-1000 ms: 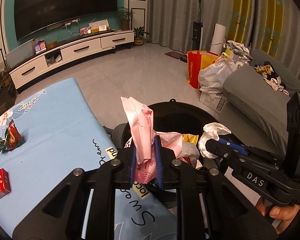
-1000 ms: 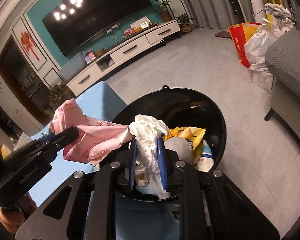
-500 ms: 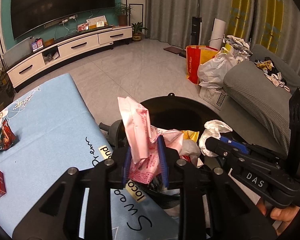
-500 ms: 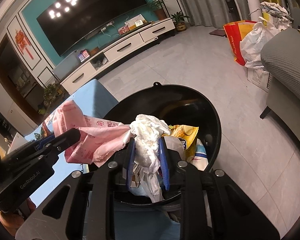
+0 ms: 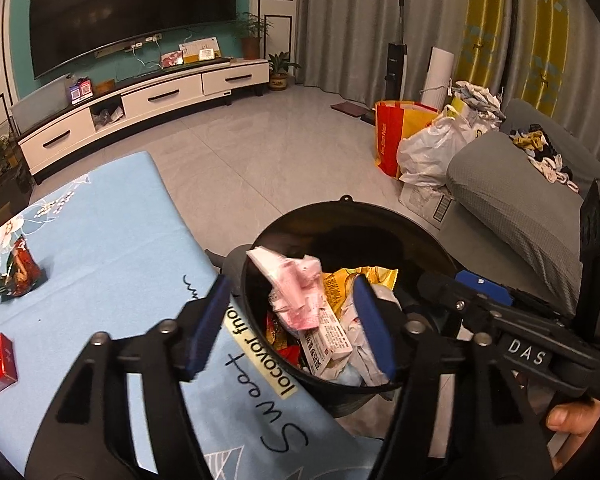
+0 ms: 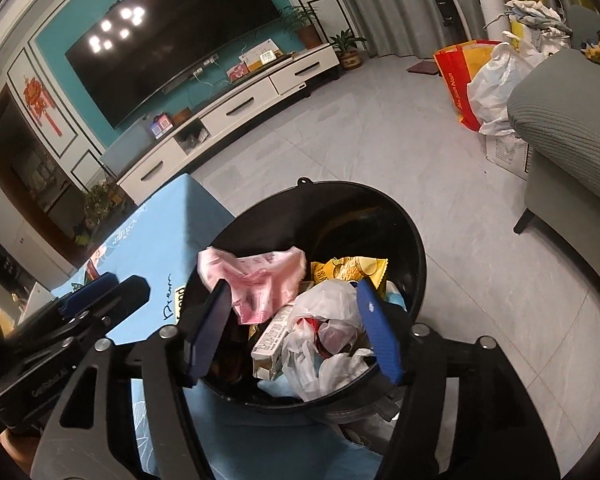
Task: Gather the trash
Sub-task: 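Move both tools back over the table toward the red cigarette box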
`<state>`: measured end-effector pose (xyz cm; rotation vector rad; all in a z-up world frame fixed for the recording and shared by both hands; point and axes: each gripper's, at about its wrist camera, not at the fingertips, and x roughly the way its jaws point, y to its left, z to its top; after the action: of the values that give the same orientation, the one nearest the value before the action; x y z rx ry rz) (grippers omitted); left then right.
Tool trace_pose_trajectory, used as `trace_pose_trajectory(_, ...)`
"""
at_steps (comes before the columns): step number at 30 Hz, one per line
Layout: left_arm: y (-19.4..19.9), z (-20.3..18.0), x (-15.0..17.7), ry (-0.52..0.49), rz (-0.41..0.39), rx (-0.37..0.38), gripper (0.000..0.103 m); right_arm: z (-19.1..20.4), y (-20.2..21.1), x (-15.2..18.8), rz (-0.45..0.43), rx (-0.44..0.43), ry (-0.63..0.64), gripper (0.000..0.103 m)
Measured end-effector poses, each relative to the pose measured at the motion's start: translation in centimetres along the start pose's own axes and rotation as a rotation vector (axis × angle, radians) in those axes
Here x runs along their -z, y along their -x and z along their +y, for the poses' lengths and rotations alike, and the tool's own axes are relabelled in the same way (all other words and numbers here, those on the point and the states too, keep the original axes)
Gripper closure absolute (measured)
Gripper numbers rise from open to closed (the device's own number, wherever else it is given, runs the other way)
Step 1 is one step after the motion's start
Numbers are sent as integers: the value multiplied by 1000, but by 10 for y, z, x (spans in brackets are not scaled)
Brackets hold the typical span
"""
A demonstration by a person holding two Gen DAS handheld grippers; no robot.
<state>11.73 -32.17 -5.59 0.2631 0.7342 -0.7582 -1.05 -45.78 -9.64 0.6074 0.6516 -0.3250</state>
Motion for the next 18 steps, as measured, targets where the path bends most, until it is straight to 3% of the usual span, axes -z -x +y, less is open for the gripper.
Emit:
trace_pose_trajectory(4,19,6,4,19,-14,-11,12,4,12,4,0,-7,0,31)
trace_pose_trajectory(7,38,12,12,38,-20,-27,5,9,22,8,4,-16,13,23)
trace_pose_trajectory(12,68,26,27,85,-5,-44,3,28,41,17,9,-30,62,12)
trace_pose_trajectory(18,111,62,59,187,0,-87,3,61,54,31,33,-68,141,8)
